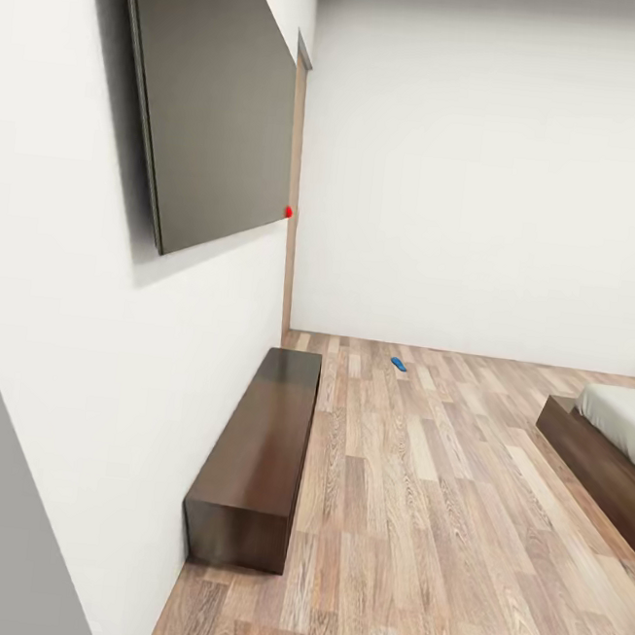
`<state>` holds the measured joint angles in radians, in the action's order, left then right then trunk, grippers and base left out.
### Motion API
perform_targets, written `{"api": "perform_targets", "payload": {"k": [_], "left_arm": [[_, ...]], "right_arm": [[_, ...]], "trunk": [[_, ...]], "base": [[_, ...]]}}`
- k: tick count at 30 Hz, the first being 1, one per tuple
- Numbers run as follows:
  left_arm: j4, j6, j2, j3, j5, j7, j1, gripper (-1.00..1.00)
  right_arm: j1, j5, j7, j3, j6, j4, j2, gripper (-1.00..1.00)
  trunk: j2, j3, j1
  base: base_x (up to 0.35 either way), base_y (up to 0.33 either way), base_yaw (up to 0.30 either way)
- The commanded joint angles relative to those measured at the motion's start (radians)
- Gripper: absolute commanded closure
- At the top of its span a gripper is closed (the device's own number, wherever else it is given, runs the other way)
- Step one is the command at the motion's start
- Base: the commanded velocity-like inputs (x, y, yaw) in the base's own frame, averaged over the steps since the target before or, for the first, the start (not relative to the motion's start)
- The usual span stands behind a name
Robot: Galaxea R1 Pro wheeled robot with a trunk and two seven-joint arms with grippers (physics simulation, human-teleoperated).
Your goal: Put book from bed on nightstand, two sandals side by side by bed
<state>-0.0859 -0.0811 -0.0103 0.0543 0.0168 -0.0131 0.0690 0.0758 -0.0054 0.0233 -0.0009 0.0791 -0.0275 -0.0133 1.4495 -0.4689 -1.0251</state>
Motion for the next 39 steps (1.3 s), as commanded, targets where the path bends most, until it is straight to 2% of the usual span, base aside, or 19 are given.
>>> {"api": "perform_targets", "payload": {"k": [1, 12, 39], "left_arm": [[-0.005, -0.009, 0.000, 0.005, 0.002, -0.001, 0.001, -1.00], [-0.012, -0.071, 0.000, 0.005, 0.002, -0.001, 0.001, -1.00], [-0.012, -0.071, 0.000, 0.005, 0.002, -0.001, 0.001, -1.00]], "right_arm": [[0.001, -0.001, 0.002, 0.000, 0.004, 0.001, 0.000, -1.00], [0.001, -0.001, 0.002, 0.000, 0.004, 0.001, 0.000, -1.00], [0.001, -0.001, 0.002, 0.000, 0.004, 0.001, 0.000, -1.00]], "trunk": [[0.001, -0.001, 0.000], [0.001, -0.001, 0.000], [0.001, -0.001, 0.000]], "base": [[0.000, 0.000, 0.000], [0.000, 0.000, 0.000], [0.000, 0.000, 0.000]]}}
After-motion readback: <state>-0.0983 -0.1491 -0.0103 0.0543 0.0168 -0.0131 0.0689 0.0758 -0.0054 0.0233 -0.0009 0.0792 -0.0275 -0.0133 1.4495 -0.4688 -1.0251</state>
